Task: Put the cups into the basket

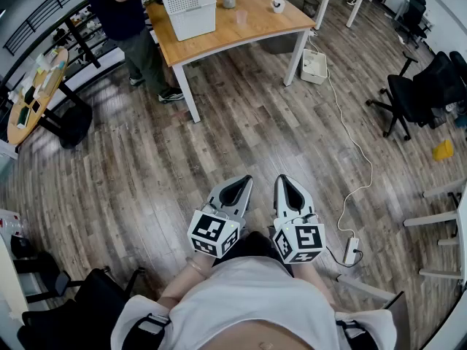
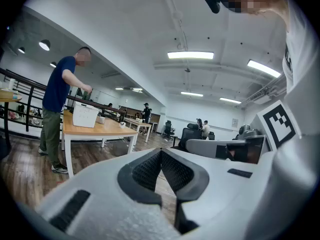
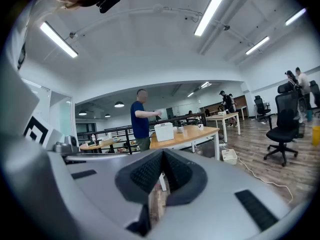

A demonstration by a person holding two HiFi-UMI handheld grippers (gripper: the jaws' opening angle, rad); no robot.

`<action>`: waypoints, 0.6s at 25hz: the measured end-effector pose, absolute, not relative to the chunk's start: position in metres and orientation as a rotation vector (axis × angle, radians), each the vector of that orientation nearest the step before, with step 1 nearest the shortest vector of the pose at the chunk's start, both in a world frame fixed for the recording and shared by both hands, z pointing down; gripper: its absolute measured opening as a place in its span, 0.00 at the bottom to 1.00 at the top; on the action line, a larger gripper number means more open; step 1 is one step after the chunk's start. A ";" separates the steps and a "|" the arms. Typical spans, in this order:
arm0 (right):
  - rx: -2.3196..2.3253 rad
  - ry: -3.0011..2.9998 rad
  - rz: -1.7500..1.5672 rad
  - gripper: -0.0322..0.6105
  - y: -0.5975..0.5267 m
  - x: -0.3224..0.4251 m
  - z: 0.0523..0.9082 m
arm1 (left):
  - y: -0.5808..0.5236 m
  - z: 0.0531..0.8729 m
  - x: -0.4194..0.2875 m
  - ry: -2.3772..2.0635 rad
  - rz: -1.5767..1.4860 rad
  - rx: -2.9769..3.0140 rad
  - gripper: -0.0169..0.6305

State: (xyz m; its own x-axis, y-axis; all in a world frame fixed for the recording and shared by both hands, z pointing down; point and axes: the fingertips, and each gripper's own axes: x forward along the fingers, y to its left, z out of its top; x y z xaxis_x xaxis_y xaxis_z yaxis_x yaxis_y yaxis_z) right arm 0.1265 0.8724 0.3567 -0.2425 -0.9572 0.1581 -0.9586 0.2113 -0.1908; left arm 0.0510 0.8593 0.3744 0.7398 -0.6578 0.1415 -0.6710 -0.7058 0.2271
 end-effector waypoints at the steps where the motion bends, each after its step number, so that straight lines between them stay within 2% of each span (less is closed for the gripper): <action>1: 1.931 -2.437 0.394 0.07 0.874 0.126 0.358 | 0.861 0.376 0.050 -1.044 0.072 2.677 0.04; 15: 1.923 -2.440 0.400 0.07 0.881 0.113 0.362 | 0.866 0.377 0.040 -1.047 0.064 2.676 0.04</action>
